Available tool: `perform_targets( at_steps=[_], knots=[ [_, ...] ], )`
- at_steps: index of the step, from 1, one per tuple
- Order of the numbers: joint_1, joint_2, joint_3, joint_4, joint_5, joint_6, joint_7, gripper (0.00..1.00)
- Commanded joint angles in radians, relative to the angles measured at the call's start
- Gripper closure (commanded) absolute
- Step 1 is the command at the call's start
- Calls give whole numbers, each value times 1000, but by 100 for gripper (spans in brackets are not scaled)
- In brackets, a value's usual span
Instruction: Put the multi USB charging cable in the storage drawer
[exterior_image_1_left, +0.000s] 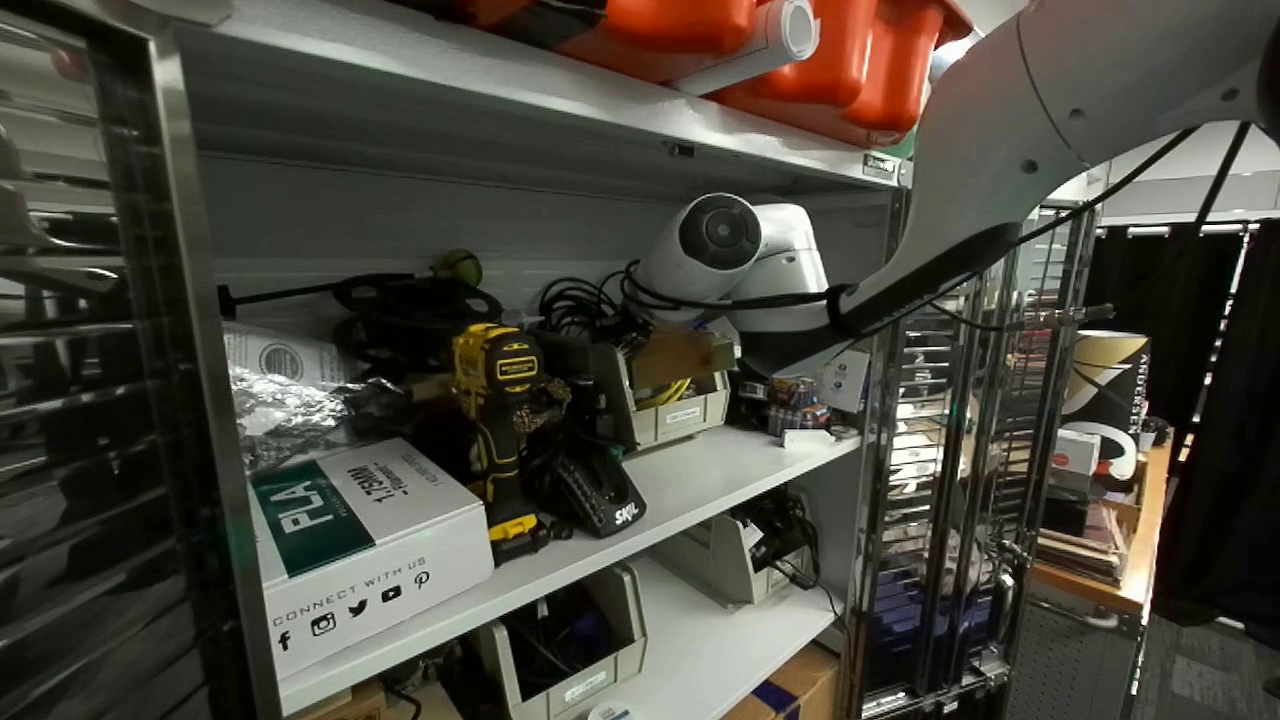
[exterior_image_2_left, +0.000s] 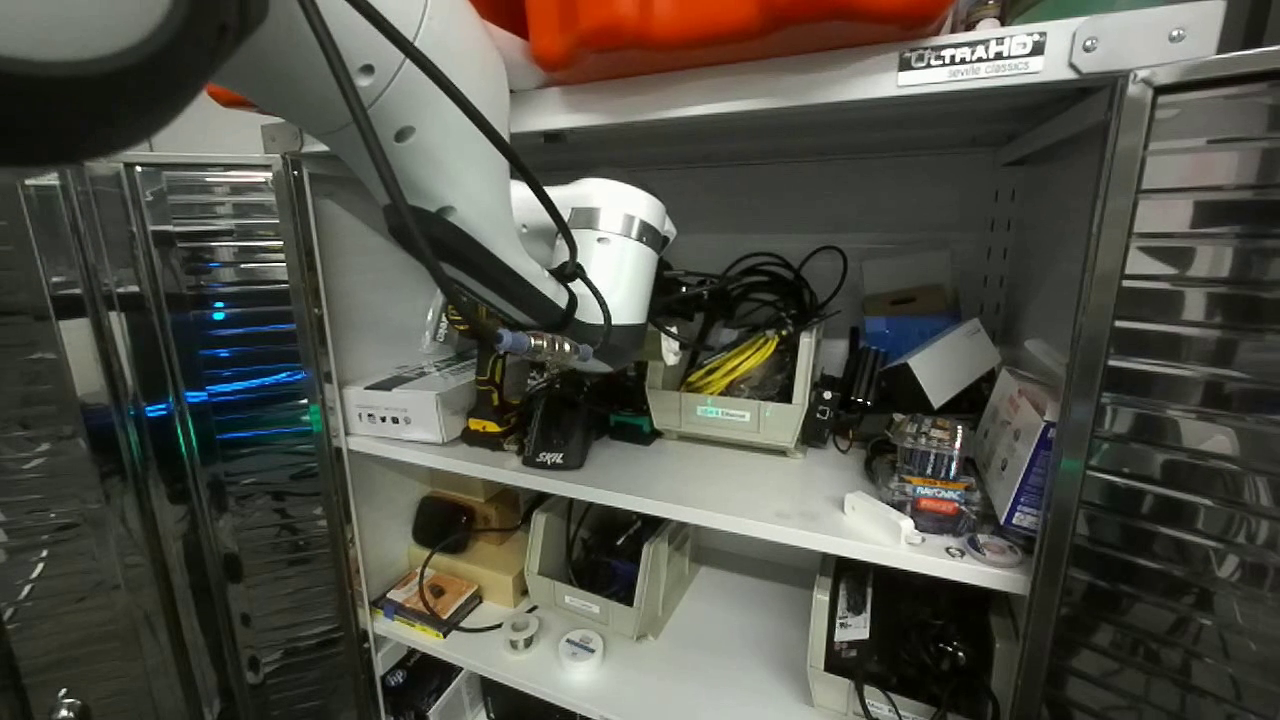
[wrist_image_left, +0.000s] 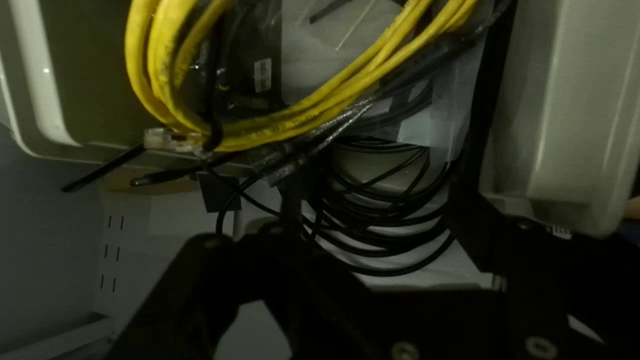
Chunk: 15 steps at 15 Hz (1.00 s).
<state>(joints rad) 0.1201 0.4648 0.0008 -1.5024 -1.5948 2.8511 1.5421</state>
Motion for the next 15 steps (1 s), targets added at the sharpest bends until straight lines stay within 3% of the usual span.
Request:
perform_targets(
  at_steps=[1, 6, 9, 11, 15],
  knots=[
    [12, -66, 0, -65, -13, -17, -26, 0],
    [13, -272, 13, -313, 14, -21, -30, 0],
    [4, -392, 28, -475, 93, -3, -86, 0],
    [-5, -468, 36, -591, 213, 14, -180, 0],
    [-15, -587, 58, -838, 566, 2, -457, 0]
  ],
)
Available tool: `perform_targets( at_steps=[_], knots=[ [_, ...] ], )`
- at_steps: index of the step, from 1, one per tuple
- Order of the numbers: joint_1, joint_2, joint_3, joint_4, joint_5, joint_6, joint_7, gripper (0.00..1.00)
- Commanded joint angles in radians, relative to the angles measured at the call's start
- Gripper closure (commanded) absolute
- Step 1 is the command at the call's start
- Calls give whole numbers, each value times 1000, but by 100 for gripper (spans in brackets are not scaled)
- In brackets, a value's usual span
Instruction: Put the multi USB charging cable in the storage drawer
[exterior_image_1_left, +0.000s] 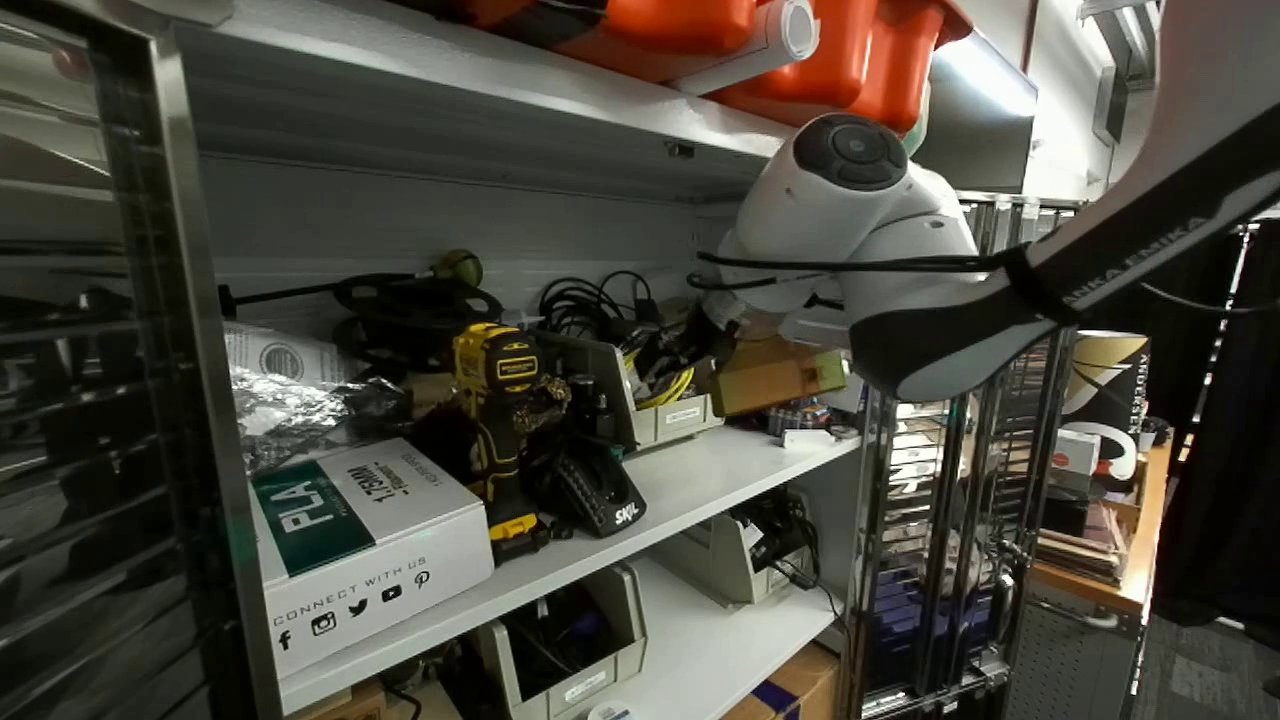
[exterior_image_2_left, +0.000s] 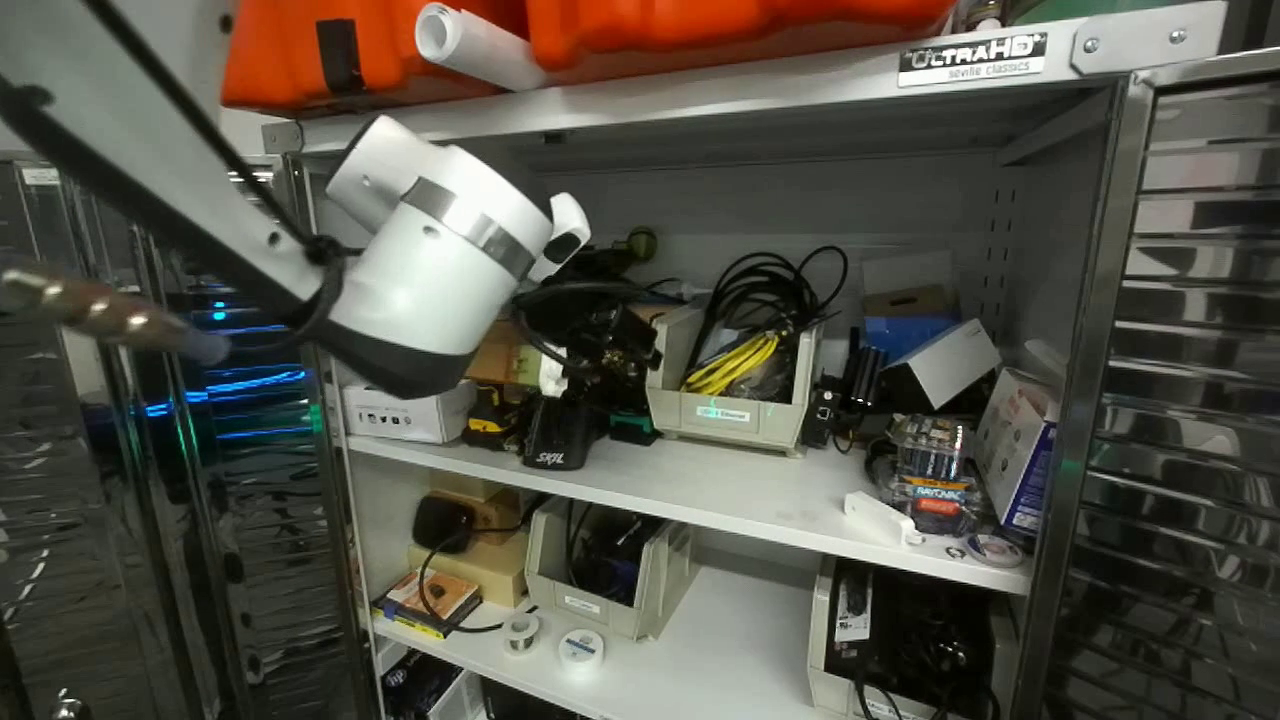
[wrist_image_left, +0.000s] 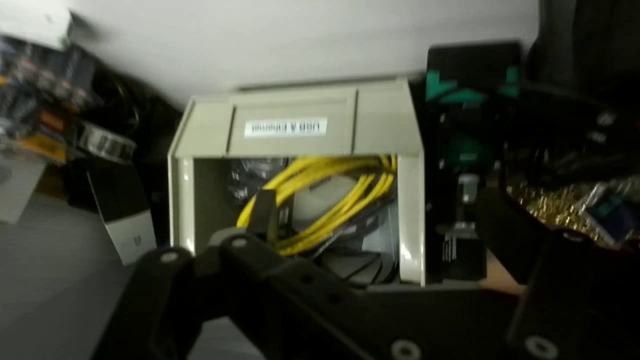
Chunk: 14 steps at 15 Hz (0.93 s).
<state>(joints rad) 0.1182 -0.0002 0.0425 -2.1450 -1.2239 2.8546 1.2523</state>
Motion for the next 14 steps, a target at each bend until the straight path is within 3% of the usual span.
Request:
perform_targets(
  at_steps=[1, 2, 4, 6, 8, 10, 12, 14],
  knots=[
    [-8, -151, 15, -262, 281, 9, -239, 0],
    [-4, -180, 14, -327, 365, 8, -307, 0],
    [125, -235, -108, -457, 532, 27, -453, 0],
    [298, -285, -253, -546, 700, 16, -612, 0],
    [445, -376, -361, -612, 868, -66, -765, 0],
    [601, -474, -486, -592, 1031, -256, -918, 0],
    [594, -502, -495, -546, 1165, -419, -1052, 0],
    [463, -506, -360, -508, 1355, -585, -1188, 0]
  ],
)
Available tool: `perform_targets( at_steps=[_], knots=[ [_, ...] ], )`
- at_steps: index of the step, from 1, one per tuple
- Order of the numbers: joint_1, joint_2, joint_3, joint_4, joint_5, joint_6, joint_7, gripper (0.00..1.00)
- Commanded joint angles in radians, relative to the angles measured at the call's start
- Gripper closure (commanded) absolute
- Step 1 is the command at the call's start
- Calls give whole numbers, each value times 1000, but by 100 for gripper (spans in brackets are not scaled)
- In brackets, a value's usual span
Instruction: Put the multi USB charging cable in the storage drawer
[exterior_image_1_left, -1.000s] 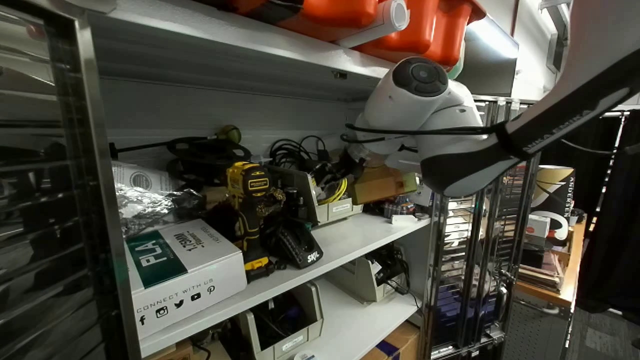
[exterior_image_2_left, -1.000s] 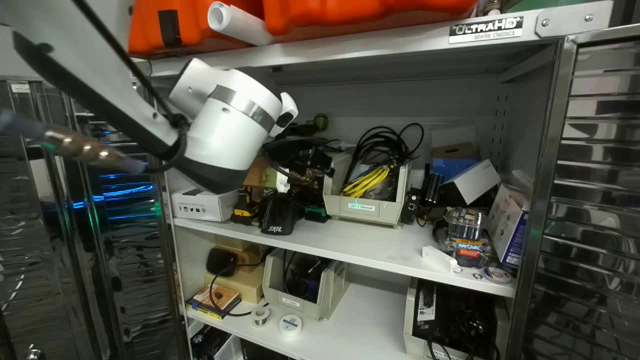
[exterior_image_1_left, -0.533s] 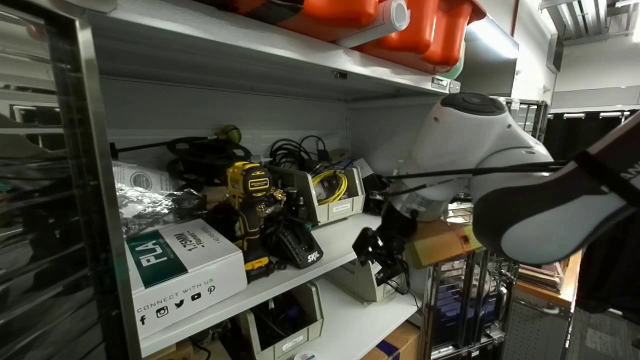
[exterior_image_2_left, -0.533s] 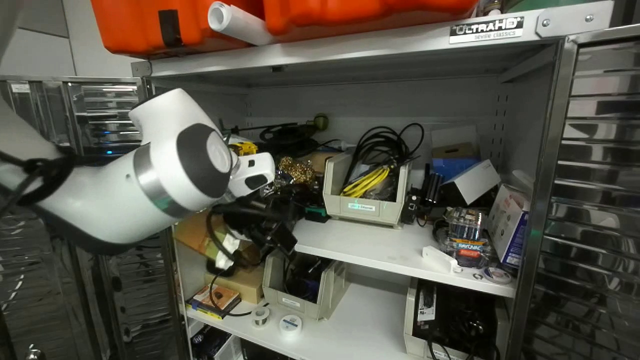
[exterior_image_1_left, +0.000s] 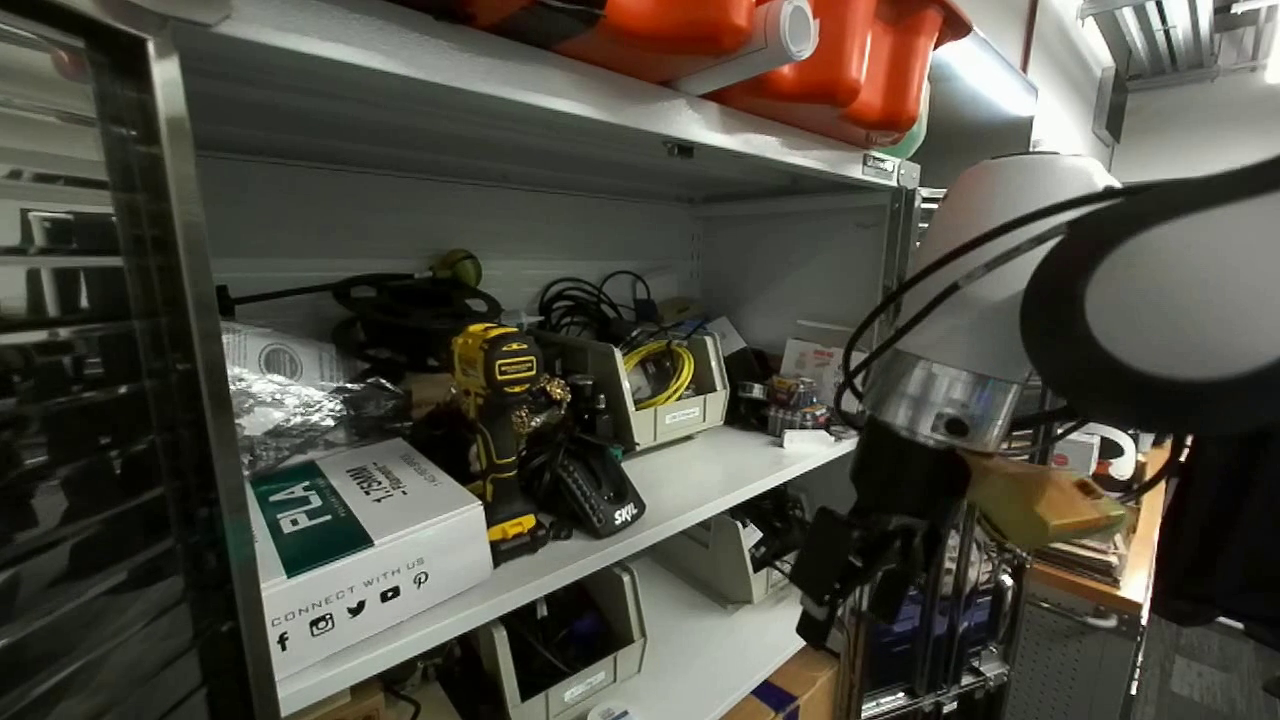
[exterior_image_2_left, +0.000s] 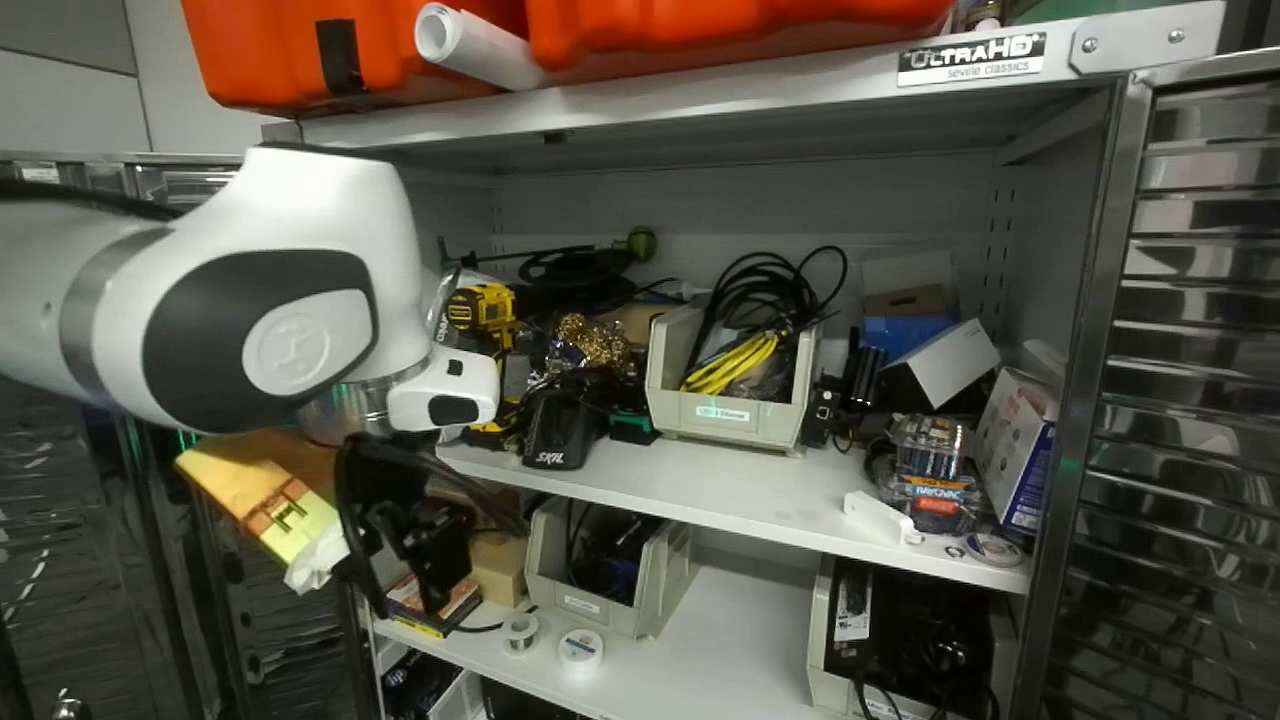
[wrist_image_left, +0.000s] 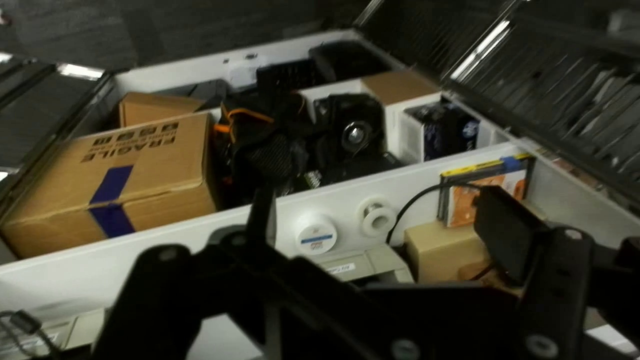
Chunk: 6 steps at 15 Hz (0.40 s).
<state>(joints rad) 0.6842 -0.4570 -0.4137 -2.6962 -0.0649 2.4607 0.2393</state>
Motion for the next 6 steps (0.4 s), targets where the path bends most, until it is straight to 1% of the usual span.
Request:
perform_targets(
  at_steps=[1, 2, 3, 6],
  knots=[
    [-169, 5, 168, 13, 186, -82, -146, 0],
    [-197, -12, 187, 26, 232, -147, -193, 0],
    [-215, -24, 197, 31, 250, -172, -213, 0],
    [-224, -30, 210, 31, 257, -184, -220, 0]
  ],
)
